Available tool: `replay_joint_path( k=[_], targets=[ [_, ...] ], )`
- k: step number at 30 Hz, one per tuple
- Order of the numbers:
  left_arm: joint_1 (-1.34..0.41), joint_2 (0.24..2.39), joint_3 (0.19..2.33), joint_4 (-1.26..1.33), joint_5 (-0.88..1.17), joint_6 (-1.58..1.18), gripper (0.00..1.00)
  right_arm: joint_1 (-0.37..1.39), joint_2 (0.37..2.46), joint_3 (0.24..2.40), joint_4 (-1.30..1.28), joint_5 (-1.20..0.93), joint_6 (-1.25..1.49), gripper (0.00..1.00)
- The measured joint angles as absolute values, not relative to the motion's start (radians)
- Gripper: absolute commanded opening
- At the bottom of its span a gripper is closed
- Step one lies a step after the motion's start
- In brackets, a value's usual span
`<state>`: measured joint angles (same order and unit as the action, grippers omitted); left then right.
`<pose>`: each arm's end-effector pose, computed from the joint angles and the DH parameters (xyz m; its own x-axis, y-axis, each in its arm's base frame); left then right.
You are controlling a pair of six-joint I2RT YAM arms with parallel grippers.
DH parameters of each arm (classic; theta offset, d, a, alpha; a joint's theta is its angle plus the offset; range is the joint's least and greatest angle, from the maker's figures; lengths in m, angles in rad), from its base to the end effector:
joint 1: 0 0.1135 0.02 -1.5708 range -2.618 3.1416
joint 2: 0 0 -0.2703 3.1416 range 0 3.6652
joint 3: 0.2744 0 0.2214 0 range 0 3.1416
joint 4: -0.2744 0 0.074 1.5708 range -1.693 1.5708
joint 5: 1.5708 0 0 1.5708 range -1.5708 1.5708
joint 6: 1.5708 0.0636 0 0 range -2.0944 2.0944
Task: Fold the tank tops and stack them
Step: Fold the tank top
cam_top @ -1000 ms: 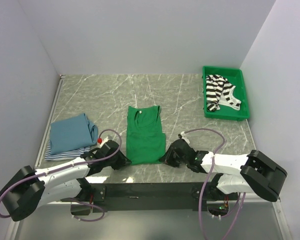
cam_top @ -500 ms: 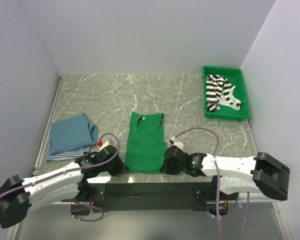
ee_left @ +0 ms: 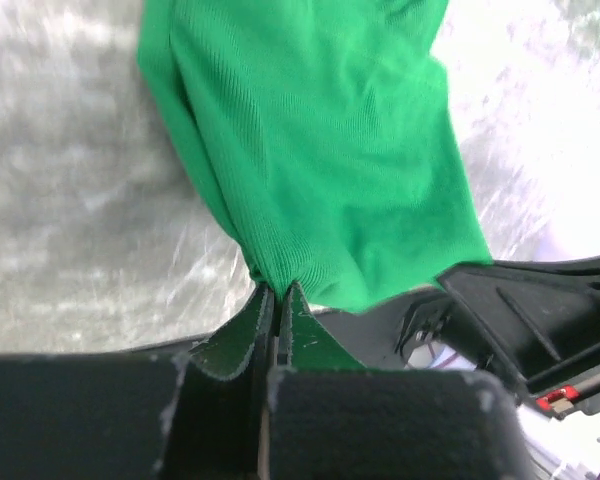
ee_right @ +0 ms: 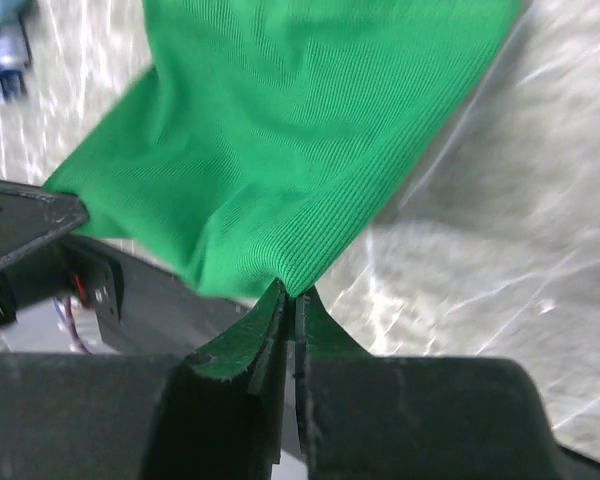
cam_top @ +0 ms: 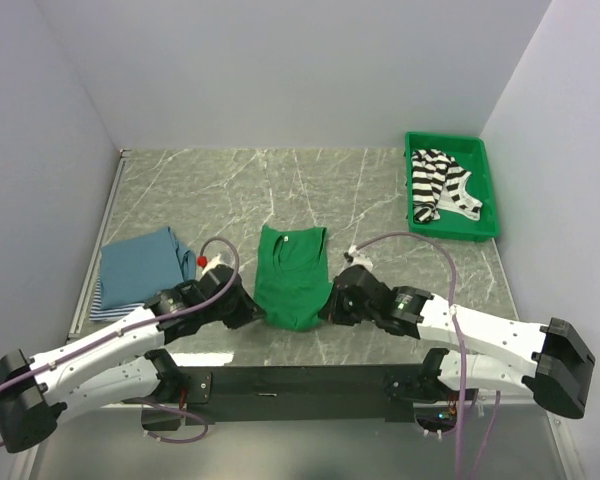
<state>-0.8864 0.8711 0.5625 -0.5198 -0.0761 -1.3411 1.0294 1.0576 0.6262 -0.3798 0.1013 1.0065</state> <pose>0.1050 -0.1210 0.2115 -0.8267 -0.5226 -0.2085 -0.2851 0.7085 -0.6455 0.1088 0.1685 0.2148 -0.8899 0.1513 -0.4303 -0.1210 0.8312 0.5427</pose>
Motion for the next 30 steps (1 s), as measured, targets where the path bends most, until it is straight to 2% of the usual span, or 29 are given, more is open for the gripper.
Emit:
replay_joint_path(
  k=[10,20,22,23,24,25,26,27,28,30],
  targets=[
    [-0.624,1.068,0.713,-0.447,-0.01,-1.172,0.01,0.766,1.117,0.758,-0.398,0.001,0.849,0.0],
    [-0.437,1.478,1.011,-0.286,0.07,-1.029,0.01,0.525,1.488,1.068,-0.353,-0.121,0.69,0.0],
    [-0.404,1.582,1.076,-0.254,0.083,-1.009,0.02,0.49,1.592,1.161,-0.352,-0.145,0.664,0.05],
    [-0.389,1.638,1.11,-0.234,0.091,-0.999,0.11,0.472,1.655,1.216,-0.35,-0.161,0.655,0.07],
    [-0.373,1.701,1.149,-0.216,0.101,-0.986,0.16,0.46,1.702,1.258,-0.345,-0.17,0.647,0.2],
    [-0.359,1.764,1.19,-0.193,0.113,-0.976,0.22,0.446,1.759,1.303,-0.329,-0.181,0.642,0.29],
    [-0.346,1.818,1.224,-0.174,0.124,-0.965,0.36,0.432,1.819,1.345,-0.324,-0.19,0.634,0.38],
    [-0.333,1.872,1.254,-0.156,0.133,-0.956,0.43,0.424,1.864,1.377,-0.323,-0.194,0.626,0.56],
    [-0.322,1.909,1.274,-0.141,0.139,-0.947,0.55,0.416,1.906,1.407,-0.326,-0.194,0.619,0.63],
    [-0.302,1.951,1.29,-0.129,0.142,-0.941,0.56,0.404,1.965,1.447,-0.33,-0.189,0.599,0.66]
  ],
)
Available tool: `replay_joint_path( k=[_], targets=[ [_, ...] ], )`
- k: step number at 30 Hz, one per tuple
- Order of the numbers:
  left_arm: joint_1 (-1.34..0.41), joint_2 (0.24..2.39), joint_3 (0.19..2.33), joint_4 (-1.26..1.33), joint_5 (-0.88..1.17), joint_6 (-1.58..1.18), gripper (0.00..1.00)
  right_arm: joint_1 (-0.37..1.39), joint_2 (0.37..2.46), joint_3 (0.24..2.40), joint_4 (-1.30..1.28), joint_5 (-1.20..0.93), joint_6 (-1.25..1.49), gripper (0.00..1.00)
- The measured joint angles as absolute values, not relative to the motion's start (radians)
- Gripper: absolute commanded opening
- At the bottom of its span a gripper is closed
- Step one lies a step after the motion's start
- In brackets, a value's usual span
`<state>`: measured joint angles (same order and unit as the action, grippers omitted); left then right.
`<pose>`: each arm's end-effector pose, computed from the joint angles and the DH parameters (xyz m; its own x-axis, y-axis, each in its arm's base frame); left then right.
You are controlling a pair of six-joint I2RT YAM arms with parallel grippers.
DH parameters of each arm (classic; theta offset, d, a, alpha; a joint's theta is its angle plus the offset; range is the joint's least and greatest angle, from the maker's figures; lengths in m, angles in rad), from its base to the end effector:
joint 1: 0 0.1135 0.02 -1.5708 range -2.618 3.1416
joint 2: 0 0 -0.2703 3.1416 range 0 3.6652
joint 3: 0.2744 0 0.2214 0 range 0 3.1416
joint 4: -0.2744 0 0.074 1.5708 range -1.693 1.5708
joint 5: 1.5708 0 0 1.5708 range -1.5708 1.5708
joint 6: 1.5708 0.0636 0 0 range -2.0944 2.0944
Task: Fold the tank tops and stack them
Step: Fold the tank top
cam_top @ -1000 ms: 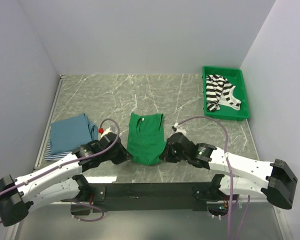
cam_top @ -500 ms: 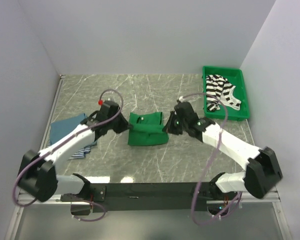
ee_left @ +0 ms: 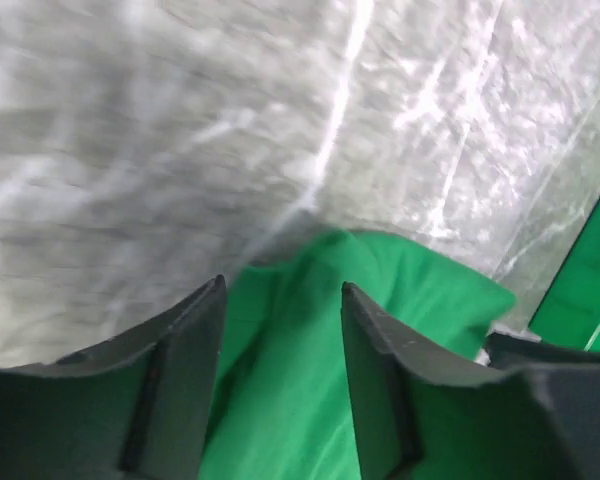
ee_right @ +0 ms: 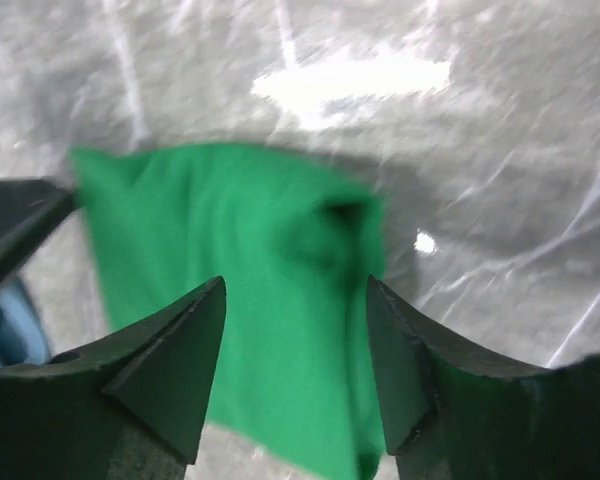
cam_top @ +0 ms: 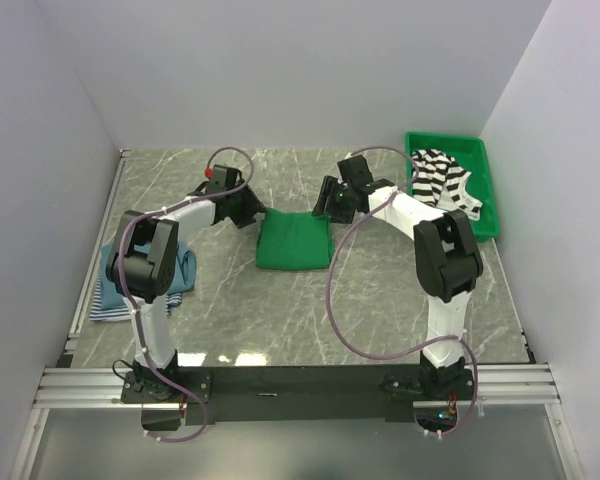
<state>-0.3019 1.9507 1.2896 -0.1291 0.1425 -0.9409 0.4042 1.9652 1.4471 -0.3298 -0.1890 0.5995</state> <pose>0.3999 -0.1340 0.1837 -0.7145 -0.6153 -0.3330 -0.3186 0.7099 -0.6281 0.3897 0.1797 0.2073 -0.8517 0.2385 -0.4667 -0.0242 0.8716 0.4896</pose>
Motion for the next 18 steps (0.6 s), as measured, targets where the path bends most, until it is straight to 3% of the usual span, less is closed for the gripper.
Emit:
replay_joint_path(
  k=[8,11,18],
  targets=[
    [-0.271,1.843,1.28,-0.182,0.078,-0.927,0.58,0.402,1.944,1.459,-0.371,-0.088,0.562,0.66],
    [-0.276,1.732,1.215,-0.179,0.062,-0.927,0.65,0.436,1.851,1.414,-0.385,-0.002,0.553,0.64],
    [-0.292,1.614,1.027,-0.159,0.096,-0.904,0.69,0.575,1.737,1.339,-0.375,0.08,0.551,0.52]
  ],
)
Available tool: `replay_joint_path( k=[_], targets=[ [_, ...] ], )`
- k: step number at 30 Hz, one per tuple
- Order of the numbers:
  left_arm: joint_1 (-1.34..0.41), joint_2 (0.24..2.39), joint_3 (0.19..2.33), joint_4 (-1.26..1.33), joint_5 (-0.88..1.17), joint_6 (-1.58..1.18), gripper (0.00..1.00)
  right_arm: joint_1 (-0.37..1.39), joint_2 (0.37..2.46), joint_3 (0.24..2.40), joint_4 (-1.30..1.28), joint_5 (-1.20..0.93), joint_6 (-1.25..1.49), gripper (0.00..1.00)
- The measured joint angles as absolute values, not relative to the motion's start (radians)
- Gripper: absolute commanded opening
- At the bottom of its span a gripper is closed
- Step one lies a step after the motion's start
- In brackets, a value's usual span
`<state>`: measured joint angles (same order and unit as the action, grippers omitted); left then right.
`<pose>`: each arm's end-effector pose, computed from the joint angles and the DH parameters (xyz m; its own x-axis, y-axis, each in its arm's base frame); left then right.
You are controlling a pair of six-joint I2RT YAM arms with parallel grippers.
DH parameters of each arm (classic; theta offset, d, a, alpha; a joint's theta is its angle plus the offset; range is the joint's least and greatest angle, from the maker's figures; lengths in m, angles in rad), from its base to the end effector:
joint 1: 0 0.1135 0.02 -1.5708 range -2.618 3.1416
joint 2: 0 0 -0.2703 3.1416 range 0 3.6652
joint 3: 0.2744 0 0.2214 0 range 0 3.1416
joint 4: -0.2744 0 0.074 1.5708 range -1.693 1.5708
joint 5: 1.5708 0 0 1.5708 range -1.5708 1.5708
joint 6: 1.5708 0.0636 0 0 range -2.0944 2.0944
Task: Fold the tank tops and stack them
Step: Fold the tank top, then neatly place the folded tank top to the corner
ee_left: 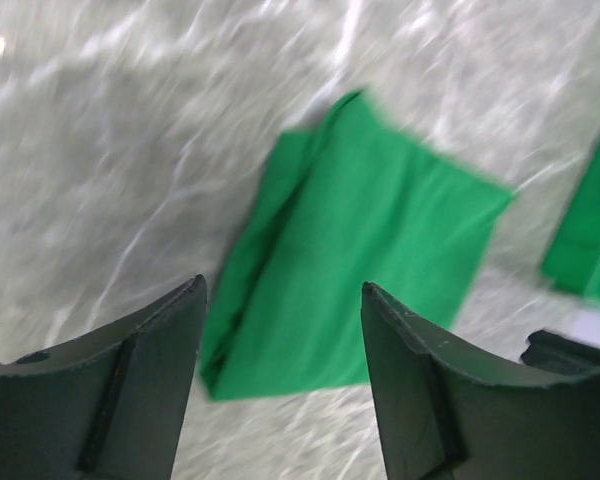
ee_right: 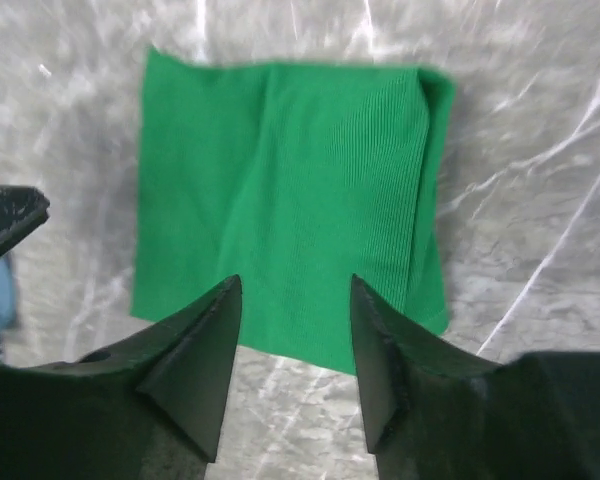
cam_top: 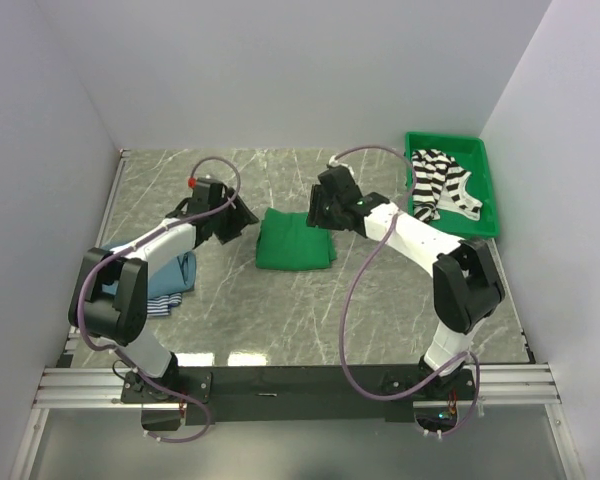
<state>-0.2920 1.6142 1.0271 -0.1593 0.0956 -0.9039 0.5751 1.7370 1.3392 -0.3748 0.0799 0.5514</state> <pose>0.3269 -0.1046 0.2222 -0.6801 -0.6123 -0.4032 -0.2922 0.7308 -0.6169 0.3240 0.2040 0.2569 -0.7578 0.1311 -0.6392 -0.1141 0.9379 0.3277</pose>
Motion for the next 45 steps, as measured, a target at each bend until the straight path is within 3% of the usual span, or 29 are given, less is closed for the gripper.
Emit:
replay_joint_path(
  k=[3,11,15,24,33,36,39,40,42,43,45],
  targets=[
    [-0.292,1.614,0.982,-0.167,0.11,-0.883,0.72,0.586,1.76,1.296,-0.355,0.078,0.549,0.42],
    [-0.295,1.639,0.919,-0.114,0.215,-0.832,0.79,0.577,1.85,1.202,-0.347,0.082,0.548,0.33],
    [-0.297,1.691,0.919,-0.081,0.245,-0.815,0.79,0.571,1.857,1.189,-0.333,0.076,0.547,0.22],
    [-0.305,1.775,0.963,-0.03,0.273,-0.8,0.79,0.516,1.891,1.189,-0.276,-0.01,0.529,0.18],
    [-0.363,1.811,0.992,-0.004,0.193,-0.826,0.72,0.487,1.918,1.211,-0.254,-0.074,0.511,0.15],
    [-0.389,1.838,1.021,0.004,0.165,-0.837,0.66,0.482,1.921,1.212,-0.246,-0.086,0.508,0.15],
    [-0.403,1.845,1.027,0.001,0.131,-0.848,0.52,0.48,1.921,1.212,-0.245,-0.093,0.504,0.15],
    [-0.403,1.845,1.027,-0.005,0.122,-0.851,0.37,0.479,1.921,1.212,-0.245,-0.095,0.503,0.15],
    [-0.403,1.848,1.029,-0.03,0.099,-0.857,0.22,0.479,1.921,1.212,-0.245,-0.097,0.503,0.16],
    [-0.403,1.85,1.032,-0.043,0.094,-0.854,0.04,0.478,1.921,1.212,-0.244,-0.099,0.503,0.18],
    [-0.411,1.853,1.06,-0.092,0.079,-0.845,0.01,0.478,1.921,1.212,-0.241,-0.102,0.502,0.29]
  ],
)
